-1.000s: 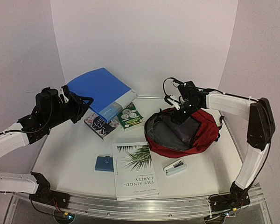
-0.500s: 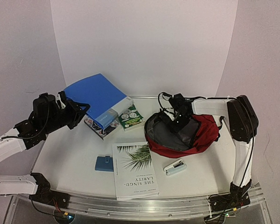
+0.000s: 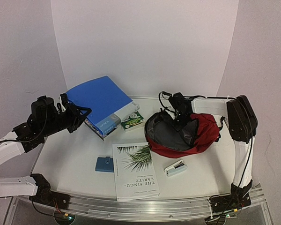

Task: Pack the student bag
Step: Place the files in the student bag.

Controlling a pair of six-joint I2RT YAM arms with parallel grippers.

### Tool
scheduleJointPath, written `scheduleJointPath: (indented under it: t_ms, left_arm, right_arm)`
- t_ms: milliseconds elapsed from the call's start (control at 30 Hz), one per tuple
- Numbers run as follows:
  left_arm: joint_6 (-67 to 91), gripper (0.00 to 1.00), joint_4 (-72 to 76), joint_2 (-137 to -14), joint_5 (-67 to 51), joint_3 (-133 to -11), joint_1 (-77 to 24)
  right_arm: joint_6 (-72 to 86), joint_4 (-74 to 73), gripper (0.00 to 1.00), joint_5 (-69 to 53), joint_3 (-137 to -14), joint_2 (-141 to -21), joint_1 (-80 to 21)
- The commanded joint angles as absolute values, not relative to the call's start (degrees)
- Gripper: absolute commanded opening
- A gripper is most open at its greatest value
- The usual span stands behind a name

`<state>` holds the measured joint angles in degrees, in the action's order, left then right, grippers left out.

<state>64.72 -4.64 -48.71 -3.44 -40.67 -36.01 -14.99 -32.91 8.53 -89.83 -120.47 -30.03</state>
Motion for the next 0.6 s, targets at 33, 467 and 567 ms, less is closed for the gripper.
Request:
scheduleJointPath:
  t_ms: [33, 467, 567]
  left_arm:
    - [61.8, 0.0, 0.6, -46.7, -11.6, -39.7, -35.9]
    - [65.9, 0.0, 18.7, -59.0, -29.4, -37.6, -36.0]
    - [67.2, 0.0, 22.0, -63.3, -31.9, -38.1, -36.0]
  right_arm:
    - [-13.0, -35.7, 0.0, 5.8, -96.1, -113.7, -29.6]
    - [-8.9, -37.6, 0.0, -1.7, -105.2, -110.1, -28.0]
    - [-8.2, -37.6, 0.0, -2.0, -106.0, -110.1, -27.8]
